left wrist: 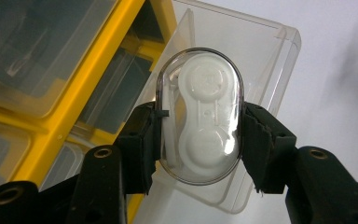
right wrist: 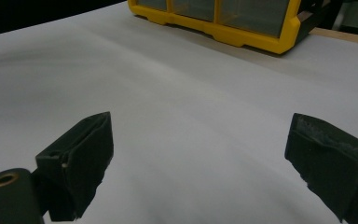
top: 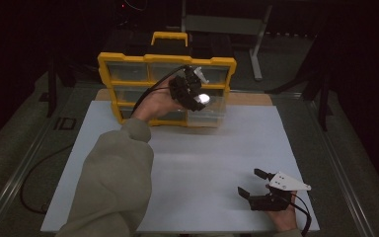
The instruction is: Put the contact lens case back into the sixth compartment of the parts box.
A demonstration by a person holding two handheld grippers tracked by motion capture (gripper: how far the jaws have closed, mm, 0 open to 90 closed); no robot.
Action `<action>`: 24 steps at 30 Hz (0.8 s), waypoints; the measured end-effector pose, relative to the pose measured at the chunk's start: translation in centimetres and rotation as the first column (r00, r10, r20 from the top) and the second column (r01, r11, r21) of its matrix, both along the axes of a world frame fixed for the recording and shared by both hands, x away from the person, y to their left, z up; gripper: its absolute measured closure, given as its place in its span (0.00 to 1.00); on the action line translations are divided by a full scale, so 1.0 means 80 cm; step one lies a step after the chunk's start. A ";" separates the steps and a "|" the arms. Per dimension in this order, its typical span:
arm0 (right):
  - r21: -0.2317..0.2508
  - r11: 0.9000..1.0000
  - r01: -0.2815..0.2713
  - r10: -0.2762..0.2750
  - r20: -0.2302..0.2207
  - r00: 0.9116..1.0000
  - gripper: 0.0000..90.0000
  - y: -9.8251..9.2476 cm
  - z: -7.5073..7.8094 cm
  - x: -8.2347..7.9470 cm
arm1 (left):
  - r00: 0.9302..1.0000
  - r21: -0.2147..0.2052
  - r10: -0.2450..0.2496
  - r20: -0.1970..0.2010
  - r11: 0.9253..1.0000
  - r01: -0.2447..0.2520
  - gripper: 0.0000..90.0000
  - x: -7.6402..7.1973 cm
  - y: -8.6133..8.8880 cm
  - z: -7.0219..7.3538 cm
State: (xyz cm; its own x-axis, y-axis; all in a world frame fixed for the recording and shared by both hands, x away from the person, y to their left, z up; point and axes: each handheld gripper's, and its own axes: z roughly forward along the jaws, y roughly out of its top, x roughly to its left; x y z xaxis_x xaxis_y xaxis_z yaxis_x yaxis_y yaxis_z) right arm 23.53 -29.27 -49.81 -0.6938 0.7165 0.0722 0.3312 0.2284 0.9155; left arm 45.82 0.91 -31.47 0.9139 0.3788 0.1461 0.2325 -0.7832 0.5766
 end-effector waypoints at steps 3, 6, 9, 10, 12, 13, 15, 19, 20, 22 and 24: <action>0.000 1.000 0.000 0.000 -0.001 1.000 0.09 0.000 0.000 0.000 | 1.000 0.004 0.017 0.007 1.000 -0.017 0.54 0.000 0.000 -0.001; 0.001 1.000 0.001 -0.001 0.000 1.000 0.09 0.000 0.000 0.000 | 0.999 -0.012 0.036 0.011 0.999 -0.035 0.47 -0.001 0.002 -0.001; 0.001 1.000 0.001 -0.001 0.000 1.000 0.09 0.001 0.000 0.000 | 0.998 -0.028 0.060 0.035 0.998 -0.059 0.29 -0.004 0.006 -0.002; 0.002 1.000 0.001 -0.001 -0.001 1.000 0.09 0.001 0.000 0.000 | 0.996 -0.026 0.077 0.048 0.997 -0.075 0.22 -0.006 0.007 -0.002; 0.002 1.000 0.001 -0.001 0.001 1.000 0.09 0.001 0.000 0.000 | 0.994 -0.024 0.089 0.058 0.996 -0.088 0.13 -0.008 0.010 -0.001; 0.002 1.000 0.001 -0.001 -0.001 1.000 0.09 0.001 0.000 0.000 | 0.993 -0.020 0.096 0.062 0.995 -0.095 0.08 -0.009 0.012 0.000; 0.004 1.000 0.000 0.000 0.000 1.000 0.09 0.001 0.000 0.000 | 0.993 -0.023 0.103 0.065 0.995 -0.102 0.01 -0.013 0.017 0.003; 0.002 1.000 0.000 0.000 -0.004 1.000 0.09 0.001 0.000 0.000 | 0.990 -0.042 0.118 0.080 0.993 -0.115 0.00 -0.023 0.034 0.006; 0.003 1.000 0.001 -0.001 -0.003 1.000 0.09 0.001 0.000 -0.001 | 0.989 -0.046 0.125 0.084 0.992 -0.122 0.00 -0.027 0.039 0.006; -0.005 1.000 -0.004 0.004 0.008 1.000 0.09 0.001 -0.001 0.000 | 0.982 -0.048 0.146 0.117 0.989 -0.141 0.00 -0.036 0.052 0.005; -0.005 1.000 -0.005 0.005 0.009 1.000 0.09 0.001 0.000 0.000 | 0.977 -0.067 0.163 0.140 0.986 -0.155 0.00 -0.048 0.071 0.002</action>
State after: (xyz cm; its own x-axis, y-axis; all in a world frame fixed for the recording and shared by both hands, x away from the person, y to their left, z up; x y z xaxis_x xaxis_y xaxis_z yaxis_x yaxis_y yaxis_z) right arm 23.49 -29.20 -49.84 -0.6979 0.7135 0.0622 0.3216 0.2346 0.9173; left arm 41.96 6.58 -31.27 0.8118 0.5289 0.2474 0.2626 -0.7091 0.6544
